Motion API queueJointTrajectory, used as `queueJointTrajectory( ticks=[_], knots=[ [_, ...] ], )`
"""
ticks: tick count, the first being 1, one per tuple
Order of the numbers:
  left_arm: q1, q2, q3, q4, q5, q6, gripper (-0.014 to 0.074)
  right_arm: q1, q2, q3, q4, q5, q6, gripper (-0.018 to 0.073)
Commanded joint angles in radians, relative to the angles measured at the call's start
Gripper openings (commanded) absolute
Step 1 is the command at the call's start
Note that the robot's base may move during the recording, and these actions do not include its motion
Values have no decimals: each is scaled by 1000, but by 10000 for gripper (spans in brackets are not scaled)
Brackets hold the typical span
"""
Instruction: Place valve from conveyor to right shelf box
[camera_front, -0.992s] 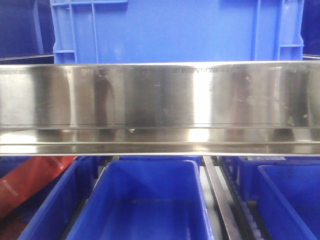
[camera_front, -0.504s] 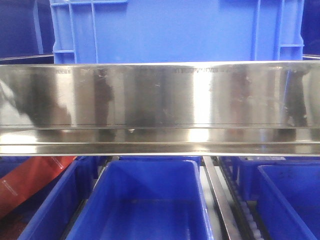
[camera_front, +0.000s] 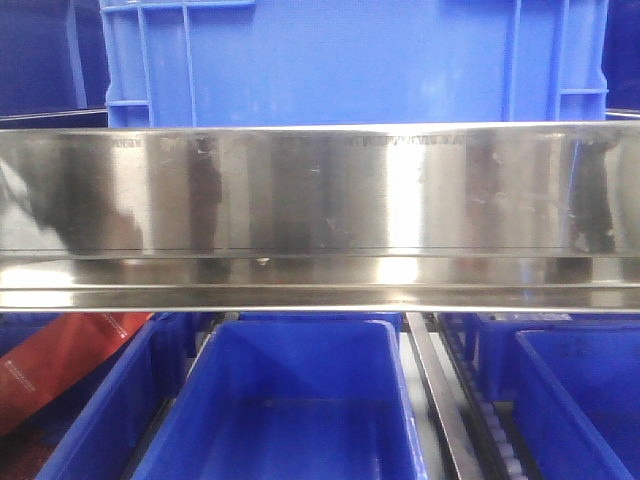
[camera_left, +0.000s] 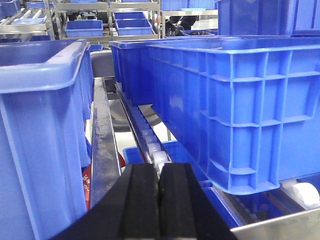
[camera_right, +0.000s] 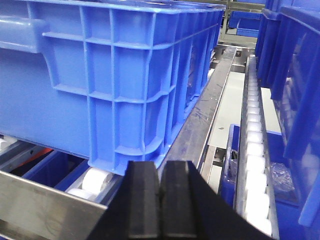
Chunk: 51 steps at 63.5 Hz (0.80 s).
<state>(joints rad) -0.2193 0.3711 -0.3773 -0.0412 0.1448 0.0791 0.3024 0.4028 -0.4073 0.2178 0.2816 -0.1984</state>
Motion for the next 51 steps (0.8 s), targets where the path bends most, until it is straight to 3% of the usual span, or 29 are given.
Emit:
queueJointTrajectory(
  ticks=[1,8,26,36,43,45,51],
  knots=[
    [5,-8,5,-6,-21,-5,-111,-5,-5,3,-5,-27,1,-162],
    [38,-42,7,-1,-14,-5,-111,-5,-5,3,-5,-27,1,-162],
    [254,-268,168,19,-7,-5,-111,-5,-5,3,-5,-27,1,-162],
    [266,-371,322,17,-67,-5,-111,-5,-5,3,-5,-27,1,-162],
    [266,-371,377,15,-188,-5,-111,-5,-7,3,-5,-24,1,-162],
    [266,-371,377,15,-145,-5,-111,-5,-7,3,-5,-24,1,-162],
    [266,-371,377,15,-155,-5,-111,-5,-7,3,-5,-24,1,-162]
  ],
)
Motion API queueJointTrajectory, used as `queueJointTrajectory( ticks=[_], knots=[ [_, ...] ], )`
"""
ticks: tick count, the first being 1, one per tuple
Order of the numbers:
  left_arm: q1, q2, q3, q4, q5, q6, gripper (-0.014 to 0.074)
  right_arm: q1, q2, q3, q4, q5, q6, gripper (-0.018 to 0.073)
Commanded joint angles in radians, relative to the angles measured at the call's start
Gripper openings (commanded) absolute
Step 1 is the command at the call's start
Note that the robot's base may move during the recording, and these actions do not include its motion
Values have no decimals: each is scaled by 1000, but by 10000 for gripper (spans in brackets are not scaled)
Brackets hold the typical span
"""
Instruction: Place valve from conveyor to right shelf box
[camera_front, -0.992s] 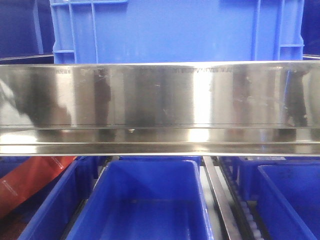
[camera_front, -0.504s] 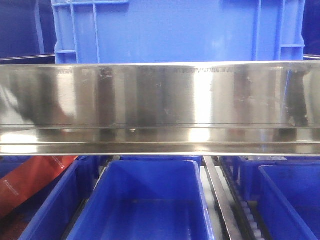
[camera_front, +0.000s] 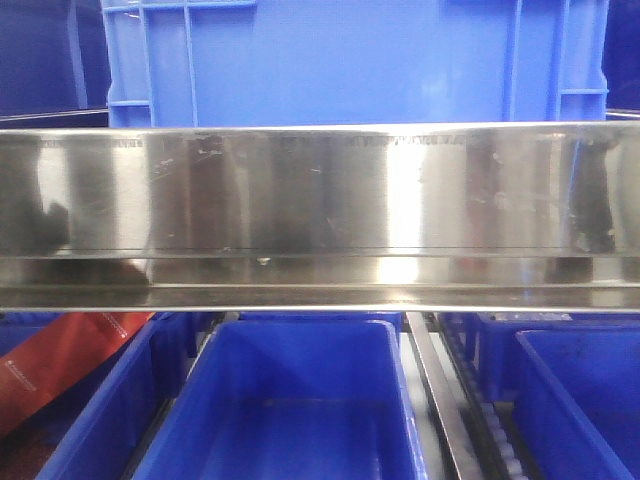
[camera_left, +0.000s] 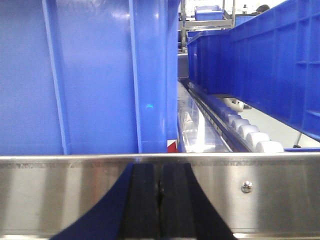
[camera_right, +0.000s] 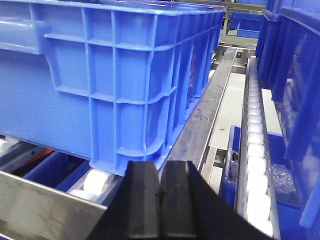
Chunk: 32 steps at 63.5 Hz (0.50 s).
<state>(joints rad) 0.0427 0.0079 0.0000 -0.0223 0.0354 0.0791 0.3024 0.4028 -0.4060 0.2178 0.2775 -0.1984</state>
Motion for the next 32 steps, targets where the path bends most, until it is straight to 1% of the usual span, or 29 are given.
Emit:
queueJointTrajectory(
  ticks=[1,32],
  knots=[
    [4,-8,0,-4,-49,-5,-111,-5,-7,2,-5,-20,1,-162],
    [4,-8,0,-4,-59,-5,-111,-5,-7,2,-5,-20,1,-162]
  ],
)
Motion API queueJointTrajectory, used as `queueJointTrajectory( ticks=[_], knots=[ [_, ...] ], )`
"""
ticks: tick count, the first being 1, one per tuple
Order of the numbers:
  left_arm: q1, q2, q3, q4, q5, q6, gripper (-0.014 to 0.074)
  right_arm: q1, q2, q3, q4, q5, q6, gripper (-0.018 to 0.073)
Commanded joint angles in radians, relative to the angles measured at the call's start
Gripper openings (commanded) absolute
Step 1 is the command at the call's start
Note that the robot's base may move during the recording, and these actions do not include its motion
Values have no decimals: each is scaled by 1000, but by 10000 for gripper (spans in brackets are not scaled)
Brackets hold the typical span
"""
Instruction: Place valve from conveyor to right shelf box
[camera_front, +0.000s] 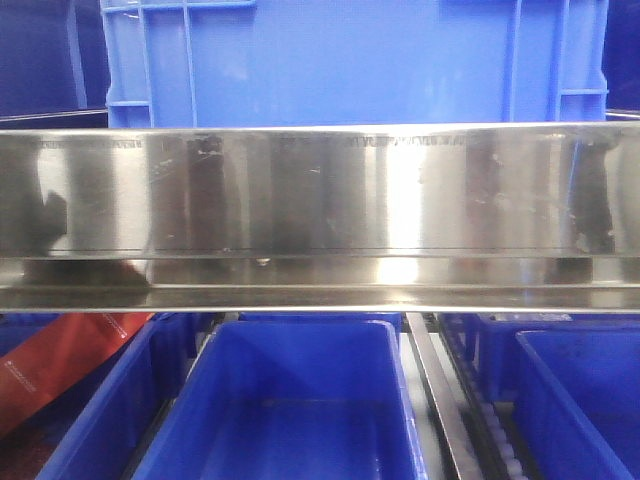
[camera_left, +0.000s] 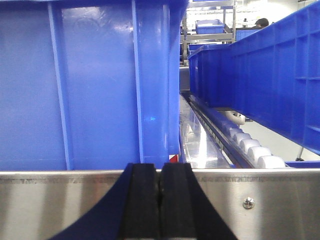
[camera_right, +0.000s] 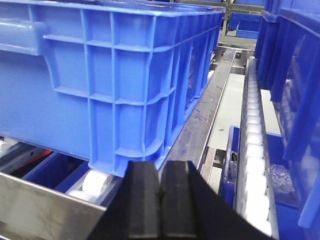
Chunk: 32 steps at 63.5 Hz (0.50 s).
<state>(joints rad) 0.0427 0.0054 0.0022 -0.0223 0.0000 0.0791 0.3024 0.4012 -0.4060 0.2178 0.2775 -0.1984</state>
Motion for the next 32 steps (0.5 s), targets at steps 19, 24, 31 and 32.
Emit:
queueJointTrajectory(
  ticks=[19,24,31,32],
  knots=[
    [4,-5,-2,-4,-23,-5,-111,-5,-5,2,-5,-20,1,-162],
    [4,-5,-2,-4,-23,-5,-111,-5,-6,2,-16,-25,1,-162],
    [4,-5,-2,-4,-23,-5,-111,-40,-36,2,-37,-27,1,-162],
    [4,-5,-2,-4,-23,-5,-111,-48,-42,2,-40,-27,1,-162]
  ],
)
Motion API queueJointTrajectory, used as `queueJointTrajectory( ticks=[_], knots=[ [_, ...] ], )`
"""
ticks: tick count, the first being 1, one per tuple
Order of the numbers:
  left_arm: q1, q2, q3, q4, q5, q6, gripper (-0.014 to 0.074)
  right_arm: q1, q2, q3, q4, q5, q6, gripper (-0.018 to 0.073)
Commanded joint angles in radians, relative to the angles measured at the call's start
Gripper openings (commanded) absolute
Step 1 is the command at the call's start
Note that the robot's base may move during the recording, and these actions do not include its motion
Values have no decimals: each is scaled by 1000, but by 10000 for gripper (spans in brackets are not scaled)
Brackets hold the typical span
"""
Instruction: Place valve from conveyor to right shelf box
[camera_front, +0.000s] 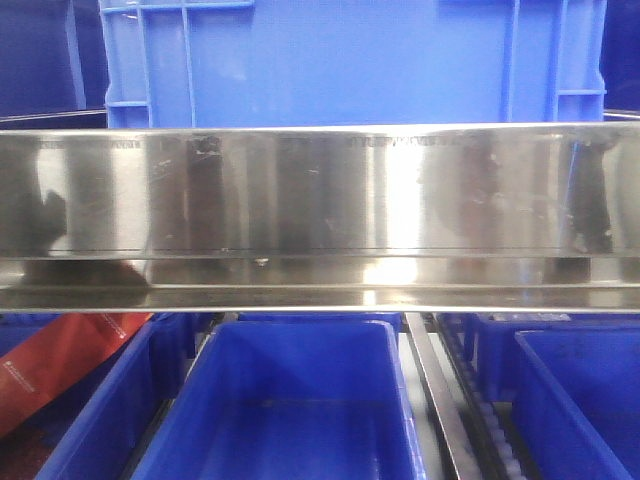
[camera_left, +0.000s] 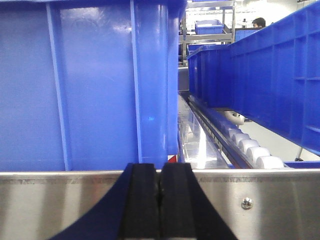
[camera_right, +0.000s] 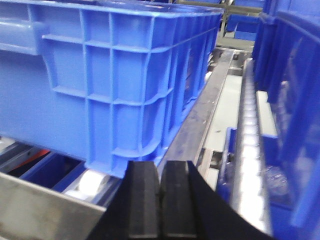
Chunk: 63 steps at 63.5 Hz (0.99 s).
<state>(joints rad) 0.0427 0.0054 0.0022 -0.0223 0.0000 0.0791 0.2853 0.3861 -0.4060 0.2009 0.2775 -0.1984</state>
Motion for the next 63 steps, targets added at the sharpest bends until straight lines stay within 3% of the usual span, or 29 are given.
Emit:
queueJointTrajectory(
  ticks=[1,12,19,47,63],
  knots=[
    [4,-5,-2,-4,-23,-5,-111,-39,-34,6,-26,-25,1,-162],
    [4,-5,-2,-4,-23,-5,-111,-197,-144,87,-80,-50,125,-162],
    [4,-5,-2,-4,-23,-5,-111,-267,-234,182,-82,-71,137,-162],
    [4,-5,-2,-4,-23,-5,-111,-281,-386,406,-89,-234,137,-162],
    [4,-5,-2,-4,-23,-5,-111,-281,-386,406,-91,-182,137,-162]
  ],
)
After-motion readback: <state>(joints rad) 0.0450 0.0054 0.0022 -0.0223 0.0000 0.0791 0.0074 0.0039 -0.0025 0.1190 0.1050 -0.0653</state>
